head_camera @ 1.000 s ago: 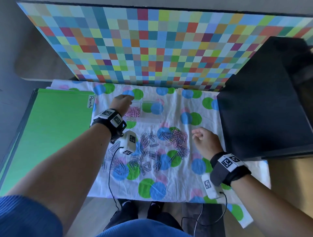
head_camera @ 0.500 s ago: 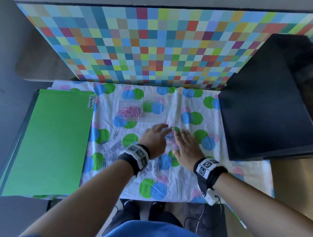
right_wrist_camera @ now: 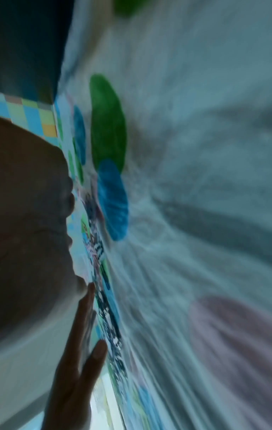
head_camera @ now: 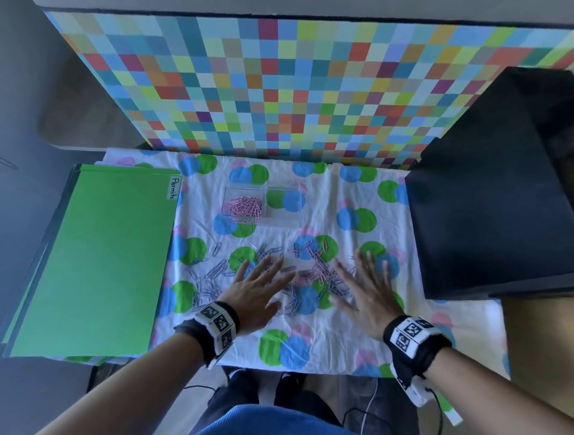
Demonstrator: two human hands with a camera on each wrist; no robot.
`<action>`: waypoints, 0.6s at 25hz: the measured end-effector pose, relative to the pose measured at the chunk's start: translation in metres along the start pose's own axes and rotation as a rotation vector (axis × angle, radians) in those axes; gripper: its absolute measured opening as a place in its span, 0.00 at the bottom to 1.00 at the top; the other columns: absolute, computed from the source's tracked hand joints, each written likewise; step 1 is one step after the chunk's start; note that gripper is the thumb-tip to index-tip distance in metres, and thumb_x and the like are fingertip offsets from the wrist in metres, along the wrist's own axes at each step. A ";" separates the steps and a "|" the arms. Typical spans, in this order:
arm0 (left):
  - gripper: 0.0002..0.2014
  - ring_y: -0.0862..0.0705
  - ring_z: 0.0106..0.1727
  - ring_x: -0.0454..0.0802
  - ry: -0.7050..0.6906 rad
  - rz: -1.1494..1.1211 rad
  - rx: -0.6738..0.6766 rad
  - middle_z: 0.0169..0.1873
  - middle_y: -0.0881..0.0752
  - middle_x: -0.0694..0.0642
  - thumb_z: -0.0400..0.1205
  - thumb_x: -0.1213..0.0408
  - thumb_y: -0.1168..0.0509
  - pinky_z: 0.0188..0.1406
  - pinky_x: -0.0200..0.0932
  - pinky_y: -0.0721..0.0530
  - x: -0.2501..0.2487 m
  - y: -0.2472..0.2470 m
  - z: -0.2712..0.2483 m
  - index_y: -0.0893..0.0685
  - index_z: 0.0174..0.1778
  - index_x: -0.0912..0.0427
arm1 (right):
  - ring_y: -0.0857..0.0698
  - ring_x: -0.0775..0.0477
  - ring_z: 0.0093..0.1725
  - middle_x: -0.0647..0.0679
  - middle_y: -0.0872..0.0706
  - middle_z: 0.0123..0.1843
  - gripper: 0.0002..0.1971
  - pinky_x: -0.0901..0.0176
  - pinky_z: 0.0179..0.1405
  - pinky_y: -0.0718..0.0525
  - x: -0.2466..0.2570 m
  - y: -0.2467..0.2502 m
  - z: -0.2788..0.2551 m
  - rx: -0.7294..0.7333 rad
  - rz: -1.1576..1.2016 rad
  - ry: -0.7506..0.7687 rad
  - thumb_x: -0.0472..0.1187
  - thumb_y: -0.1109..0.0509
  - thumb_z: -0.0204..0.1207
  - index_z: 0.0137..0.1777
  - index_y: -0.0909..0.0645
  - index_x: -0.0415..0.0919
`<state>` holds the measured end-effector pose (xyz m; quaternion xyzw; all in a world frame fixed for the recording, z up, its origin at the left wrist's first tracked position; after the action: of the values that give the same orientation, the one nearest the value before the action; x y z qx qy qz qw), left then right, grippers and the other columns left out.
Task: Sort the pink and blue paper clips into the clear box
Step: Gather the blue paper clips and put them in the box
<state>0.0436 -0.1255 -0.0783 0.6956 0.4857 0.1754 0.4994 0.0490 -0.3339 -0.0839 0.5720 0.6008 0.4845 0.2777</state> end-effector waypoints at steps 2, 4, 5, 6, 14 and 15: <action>0.28 0.49 0.84 0.52 0.007 -0.066 -0.112 0.83 0.46 0.48 0.83 0.47 0.54 0.82 0.59 0.54 -0.001 0.016 0.000 0.45 0.81 0.42 | 0.37 0.29 0.78 0.37 0.34 0.79 0.28 0.35 0.78 0.46 -0.017 0.024 0.003 -0.197 0.104 -0.062 0.59 0.45 0.79 0.79 0.37 0.58; 0.22 0.31 0.76 0.53 0.058 -0.131 -0.261 0.75 0.28 0.50 0.82 0.55 0.42 0.77 0.55 0.37 0.000 0.037 0.005 0.29 0.75 0.46 | 0.18 0.35 0.56 0.43 0.16 0.56 0.14 0.44 0.59 0.23 -0.021 0.044 0.012 -0.349 0.210 -0.055 0.47 0.34 0.76 0.59 0.16 0.47; 0.20 0.26 0.72 0.53 0.074 -0.146 -0.323 0.70 0.23 0.50 0.81 0.59 0.39 0.72 0.53 0.32 0.000 0.047 0.011 0.24 0.71 0.47 | 0.17 0.39 0.50 0.44 0.15 0.48 0.09 0.48 0.52 0.20 -0.016 0.050 0.020 -0.350 0.253 -0.047 0.41 0.32 0.75 0.52 0.13 0.44; 0.19 0.24 0.69 0.54 0.081 -0.150 -0.350 0.66 0.21 0.50 0.80 0.61 0.38 0.69 0.52 0.29 -0.002 0.055 0.019 0.21 0.68 0.48 | 0.17 0.41 0.47 0.45 0.15 0.46 0.07 0.49 0.48 0.18 -0.010 0.053 0.029 -0.321 0.290 -0.047 0.38 0.31 0.75 0.49 0.13 0.42; 0.13 0.20 0.59 0.54 0.183 -0.062 -0.199 0.55 0.17 0.52 0.80 0.67 0.38 0.60 0.50 0.23 -0.002 0.063 0.073 0.17 0.59 0.52 | 0.16 0.43 0.42 0.43 0.14 0.43 0.07 0.51 0.44 0.14 0.019 0.053 0.084 -0.175 0.359 -0.215 0.40 0.30 0.74 0.40 0.17 0.36; 0.11 0.19 0.57 0.54 0.197 -0.060 -0.184 0.53 0.17 0.53 0.81 0.68 0.39 0.58 0.50 0.22 0.000 0.059 0.072 0.17 0.57 0.53 | 0.15 0.42 0.41 0.42 0.13 0.41 0.08 0.53 0.42 0.15 0.018 0.051 0.086 -0.148 0.348 -0.237 0.38 0.31 0.75 0.38 0.17 0.35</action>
<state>0.1255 -0.1646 -0.0587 0.6115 0.5348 0.2719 0.5160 0.1430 -0.3000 -0.0657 0.6978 0.4191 0.4975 0.2999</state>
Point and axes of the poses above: each hand's wrist, its own z-axis towards the middle knuckle, its own y-axis out of the back of the hand, x = y × z, the point moved 9 cm from there along z, towards the middle knuckle
